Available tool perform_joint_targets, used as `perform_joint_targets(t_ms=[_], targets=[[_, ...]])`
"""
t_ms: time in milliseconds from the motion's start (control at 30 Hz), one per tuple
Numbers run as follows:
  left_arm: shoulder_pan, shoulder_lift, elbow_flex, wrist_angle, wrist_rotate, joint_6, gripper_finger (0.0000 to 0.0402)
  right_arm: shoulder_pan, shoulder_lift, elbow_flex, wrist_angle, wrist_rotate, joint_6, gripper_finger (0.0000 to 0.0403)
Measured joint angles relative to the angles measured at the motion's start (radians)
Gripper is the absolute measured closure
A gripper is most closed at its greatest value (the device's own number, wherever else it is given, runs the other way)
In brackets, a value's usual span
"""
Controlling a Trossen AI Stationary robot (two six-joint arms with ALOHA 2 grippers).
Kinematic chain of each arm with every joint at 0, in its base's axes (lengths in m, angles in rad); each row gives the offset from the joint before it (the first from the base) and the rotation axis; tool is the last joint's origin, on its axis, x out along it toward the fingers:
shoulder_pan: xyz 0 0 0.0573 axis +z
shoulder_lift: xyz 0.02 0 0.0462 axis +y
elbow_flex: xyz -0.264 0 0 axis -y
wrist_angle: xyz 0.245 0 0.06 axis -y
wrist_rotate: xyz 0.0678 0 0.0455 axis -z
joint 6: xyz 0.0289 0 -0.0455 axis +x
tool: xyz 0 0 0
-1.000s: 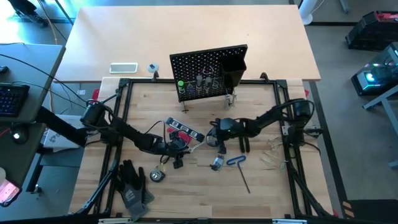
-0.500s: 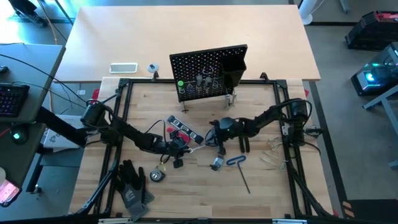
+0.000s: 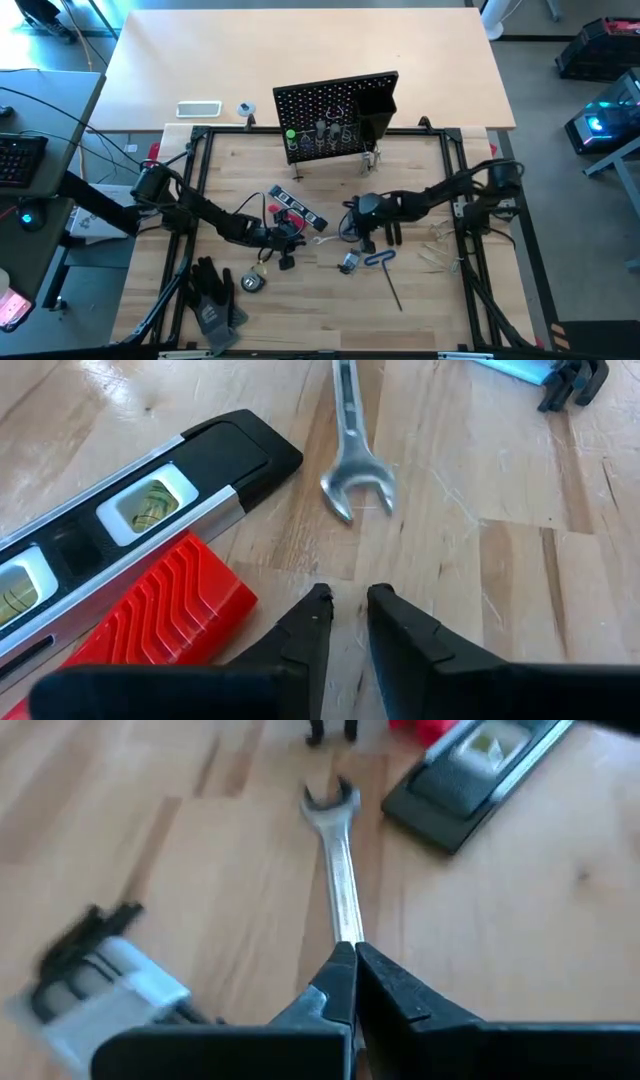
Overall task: Hang tools onto peg board
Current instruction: Hang the wrench onto the pegboard
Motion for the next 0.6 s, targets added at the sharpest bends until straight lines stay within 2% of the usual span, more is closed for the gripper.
perform_joint_targets(t_ms=[267,400,600], targets=[[0.0,0.002,-0.001,0.058,0.003,0.026,0.0342,0.029,-0.149,0.004,-0.129,0.022,-0.002,0.0401],[0.0,0.004,0.004,0.078,0.018,0.028,0.0342,0.029,-0.159,0.003,-0.257,0.071,-0.005,0.0401],[0.0,0.004,0.009,0.091,0.025,0.035,0.0342,0.029,-0.143,0.004,-0.277,0.073,-0.01,0.04]])
